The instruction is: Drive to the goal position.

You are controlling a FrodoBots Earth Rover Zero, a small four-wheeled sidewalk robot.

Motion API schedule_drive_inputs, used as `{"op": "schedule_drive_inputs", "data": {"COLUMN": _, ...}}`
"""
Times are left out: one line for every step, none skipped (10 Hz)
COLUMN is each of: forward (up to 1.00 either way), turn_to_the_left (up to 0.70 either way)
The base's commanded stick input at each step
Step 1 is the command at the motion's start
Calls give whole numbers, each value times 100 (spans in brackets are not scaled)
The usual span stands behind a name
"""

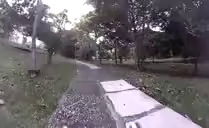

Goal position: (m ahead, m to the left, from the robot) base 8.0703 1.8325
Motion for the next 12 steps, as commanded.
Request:
{"op": "schedule_drive_inputs", "data": {"forward": 70, "turn_to_the_left": 0}}
{"op": "schedule_drive_inputs", "data": {"forward": 70, "turn_to_the_left": 0}}
{"op": "schedule_drive_inputs", "data": {"forward": 70, "turn_to_the_left": 0}}
{"op": "schedule_drive_inputs", "data": {"forward": 70, "turn_to_the_left": 0}}
{"op": "schedule_drive_inputs", "data": {"forward": 70, "turn_to_the_left": 0}}
{"op": "schedule_drive_inputs", "data": {"forward": 70, "turn_to_the_left": 0}}
{"op": "schedule_drive_inputs", "data": {"forward": 70, "turn_to_the_left": 0}}
{"op": "schedule_drive_inputs", "data": {"forward": 70, "turn_to_the_left": 0}}
{"op": "schedule_drive_inputs", "data": {"forward": 70, "turn_to_the_left": 0}}
{"op": "schedule_drive_inputs", "data": {"forward": 70, "turn_to_the_left": 0}}
{"op": "schedule_drive_inputs", "data": {"forward": 70, "turn_to_the_left": 0}}
{"op": "schedule_drive_inputs", "data": {"forward": 70, "turn_to_the_left": 0}}
